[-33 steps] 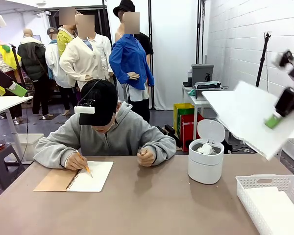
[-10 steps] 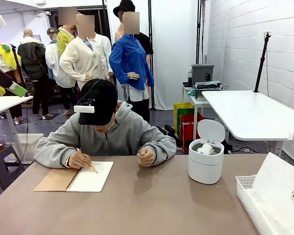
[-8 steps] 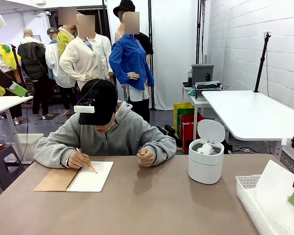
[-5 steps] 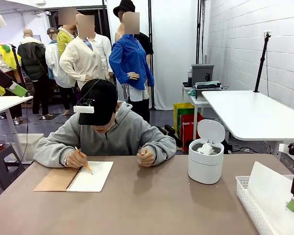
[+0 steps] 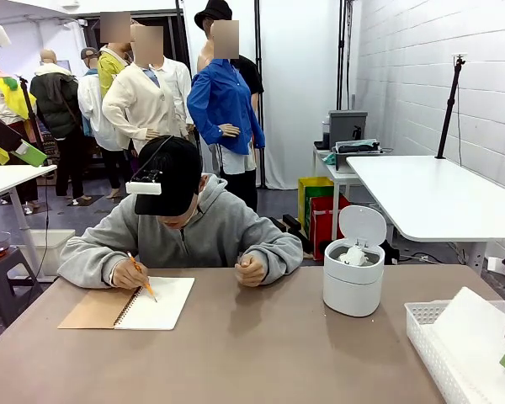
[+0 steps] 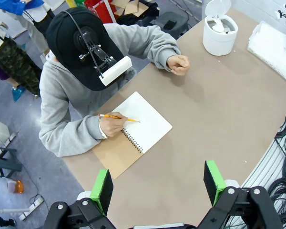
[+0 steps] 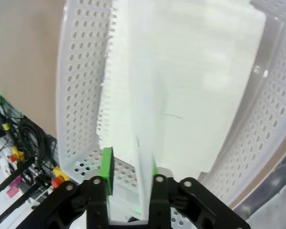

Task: Sort the paper based on its condition.
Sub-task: If a person hands you a paper, place it in the Organizing basket , and if it's crumpled, put it in the Trash can.

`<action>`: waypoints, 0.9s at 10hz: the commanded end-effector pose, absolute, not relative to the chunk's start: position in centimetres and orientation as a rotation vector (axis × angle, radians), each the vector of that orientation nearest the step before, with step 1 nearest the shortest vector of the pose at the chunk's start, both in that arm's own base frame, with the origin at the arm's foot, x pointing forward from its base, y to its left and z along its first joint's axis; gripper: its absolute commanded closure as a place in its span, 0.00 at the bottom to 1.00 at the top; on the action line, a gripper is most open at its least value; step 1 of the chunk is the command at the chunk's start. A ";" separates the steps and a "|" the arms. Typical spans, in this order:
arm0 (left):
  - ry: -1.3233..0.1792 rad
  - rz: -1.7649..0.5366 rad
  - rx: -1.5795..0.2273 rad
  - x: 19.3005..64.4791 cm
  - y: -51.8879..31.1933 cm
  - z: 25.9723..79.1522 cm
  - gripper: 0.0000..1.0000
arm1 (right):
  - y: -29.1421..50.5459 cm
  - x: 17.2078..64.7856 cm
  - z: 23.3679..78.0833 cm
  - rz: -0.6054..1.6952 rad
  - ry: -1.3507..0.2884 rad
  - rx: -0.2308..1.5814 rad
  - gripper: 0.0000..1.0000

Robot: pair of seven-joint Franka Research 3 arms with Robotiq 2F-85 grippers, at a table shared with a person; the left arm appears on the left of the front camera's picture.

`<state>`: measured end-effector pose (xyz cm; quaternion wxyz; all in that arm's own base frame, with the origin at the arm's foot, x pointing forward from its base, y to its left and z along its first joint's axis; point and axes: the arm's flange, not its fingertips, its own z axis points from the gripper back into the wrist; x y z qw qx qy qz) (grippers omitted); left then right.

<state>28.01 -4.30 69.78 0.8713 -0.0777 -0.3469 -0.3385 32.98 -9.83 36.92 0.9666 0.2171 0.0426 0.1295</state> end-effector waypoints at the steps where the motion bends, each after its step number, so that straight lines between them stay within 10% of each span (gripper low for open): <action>1: -0.726 -0.705 -0.163 28.0 -4.2 69.8 0.00 | -7.1 26.8 33.6 0.241 0.087 0.371 0.10; 9: -0.726 -0.705 -0.163 28.0 -4.2 69.8 0.00 | -7.6 27.0 35.9 0.327 0.252 0.223 0.00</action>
